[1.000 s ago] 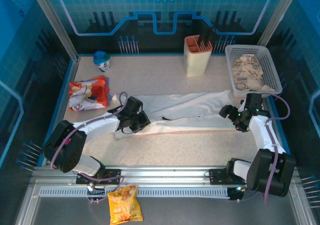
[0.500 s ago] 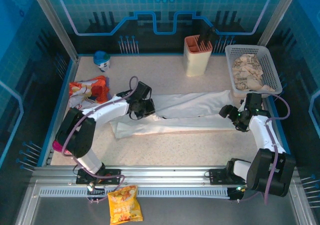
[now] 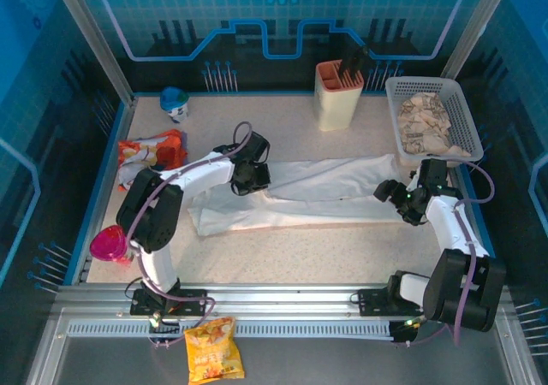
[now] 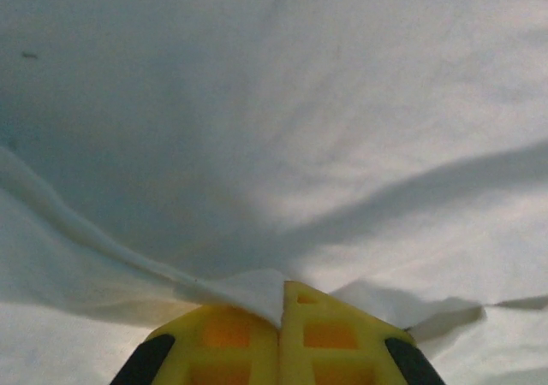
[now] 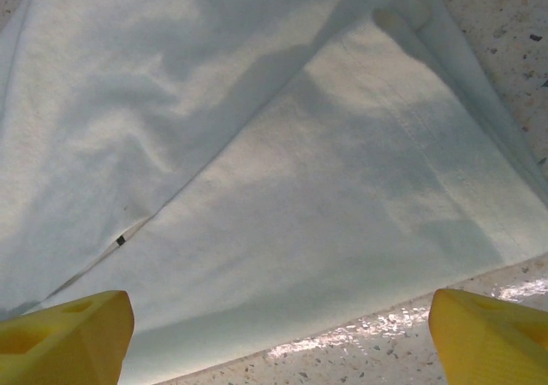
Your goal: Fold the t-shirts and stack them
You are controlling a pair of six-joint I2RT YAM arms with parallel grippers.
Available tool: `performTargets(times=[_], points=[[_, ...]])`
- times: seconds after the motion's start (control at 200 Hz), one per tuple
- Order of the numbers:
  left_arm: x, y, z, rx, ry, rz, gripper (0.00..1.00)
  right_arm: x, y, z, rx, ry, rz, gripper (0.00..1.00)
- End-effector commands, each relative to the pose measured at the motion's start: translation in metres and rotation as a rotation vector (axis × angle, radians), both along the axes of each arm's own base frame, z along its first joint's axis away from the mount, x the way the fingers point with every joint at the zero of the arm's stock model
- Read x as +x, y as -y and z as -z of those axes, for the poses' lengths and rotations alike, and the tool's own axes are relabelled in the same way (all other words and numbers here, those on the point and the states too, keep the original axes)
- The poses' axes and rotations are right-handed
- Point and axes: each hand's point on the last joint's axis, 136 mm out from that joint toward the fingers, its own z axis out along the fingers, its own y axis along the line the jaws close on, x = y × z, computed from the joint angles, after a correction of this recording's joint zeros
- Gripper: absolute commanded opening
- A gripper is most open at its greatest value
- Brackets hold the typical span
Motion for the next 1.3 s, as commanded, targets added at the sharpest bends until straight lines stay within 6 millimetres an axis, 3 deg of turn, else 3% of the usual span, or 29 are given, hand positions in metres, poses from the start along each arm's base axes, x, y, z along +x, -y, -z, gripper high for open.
performTargets(times=[0.0, 0.1, 0.24, 0.355, 0.515, 0.69, 0.991, 1.296], points=[[0.008, -0.007, 0.009, 0.053, -0.003, 0.008, 0.07, 0.005, -0.007, -0.004, 0.022, 0.017, -0.023, 0.90], [0.013, -0.008, 0.008, 0.050, 0.011, 0.017, 0.11, 0.006, -0.010, -0.003, 0.027, 0.008, -0.038, 0.90], [0.010, -0.006, -0.004, 0.030, -0.002, 0.053, 0.33, 0.006, -0.012, 0.000, 0.034, -0.001, -0.043, 0.90], [0.007, -0.022, -0.017, 0.013, -0.006, 0.046, 0.46, 0.007, -0.014, 0.000, 0.042, 0.007, -0.045, 0.90], [0.010, -0.065, -0.029, -0.030, 0.003, -0.008, 0.45, 0.013, -0.017, -0.002, 0.048, 0.021, -0.059, 0.89], [0.015, -0.109, -0.021, 0.005, 0.014, -0.012, 0.39, 0.019, -0.021, -0.005, 0.062, 0.023, -0.084, 0.89], [0.020, -0.136, 0.004, 0.064, -0.009, -0.001, 0.37, 0.020, -0.025, -0.006, 0.068, 0.019, -0.106, 0.89], [0.031, -0.148, 0.024, 0.140, 0.012, 0.021, 0.39, 0.020, -0.027, -0.006, 0.073, 0.020, -0.116, 0.89]])
